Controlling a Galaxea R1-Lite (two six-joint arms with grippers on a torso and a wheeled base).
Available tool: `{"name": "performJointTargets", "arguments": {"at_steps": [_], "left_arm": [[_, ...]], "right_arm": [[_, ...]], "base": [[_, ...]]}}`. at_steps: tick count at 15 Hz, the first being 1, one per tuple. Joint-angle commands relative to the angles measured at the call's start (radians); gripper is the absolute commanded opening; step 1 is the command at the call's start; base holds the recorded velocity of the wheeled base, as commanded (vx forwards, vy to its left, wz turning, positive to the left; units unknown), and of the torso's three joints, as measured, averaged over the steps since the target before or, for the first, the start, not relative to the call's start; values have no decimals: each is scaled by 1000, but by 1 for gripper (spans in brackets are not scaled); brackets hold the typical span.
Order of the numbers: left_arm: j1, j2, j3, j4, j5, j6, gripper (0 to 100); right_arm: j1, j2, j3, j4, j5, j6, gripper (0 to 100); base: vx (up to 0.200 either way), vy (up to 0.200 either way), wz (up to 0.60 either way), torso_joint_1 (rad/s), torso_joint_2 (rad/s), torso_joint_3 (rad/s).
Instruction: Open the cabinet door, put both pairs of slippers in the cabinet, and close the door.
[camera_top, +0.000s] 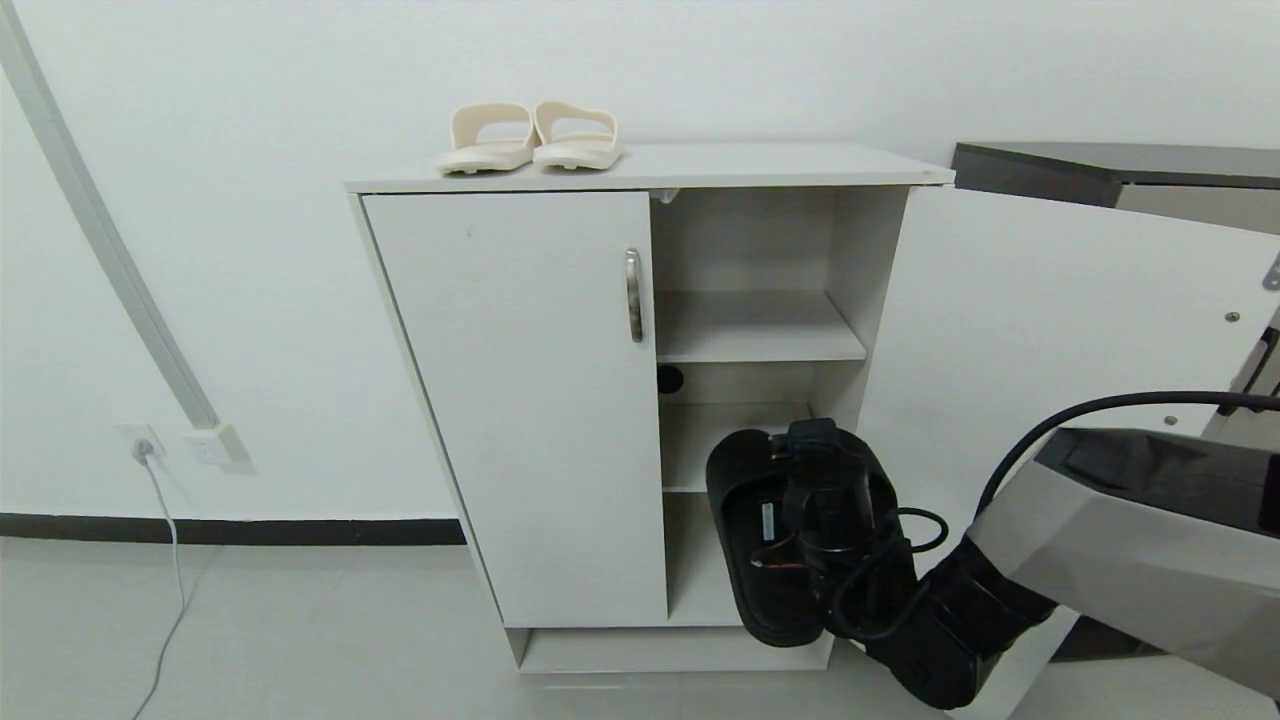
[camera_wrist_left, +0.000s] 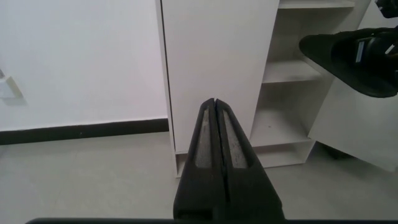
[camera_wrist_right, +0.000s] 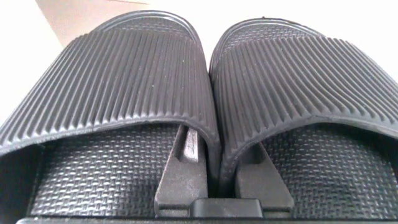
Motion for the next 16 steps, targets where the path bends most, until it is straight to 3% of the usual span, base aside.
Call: {"name": "performJointTargets", "arguments": {"at_steps": [1,4,9,16], "left_arm": [[-1,2,0,0,0,0,0],[0,2,0,0,0,1,0],[0,2,0,0,0,1,0],[-1,2,0,2,0,1,0]], "right_arm": [[9,33,-57,3,18,0,0],[24,119,-146,3,18,1,0],[23,131,-144,0,18,9,0],[23,159,-146,-16,16,10,0]], "base": [[0,0,0,0,0,0],[0,0,0,0,0,0],[0,0,0,0,0,-13],[0,0,0,4,3,-174]]}}
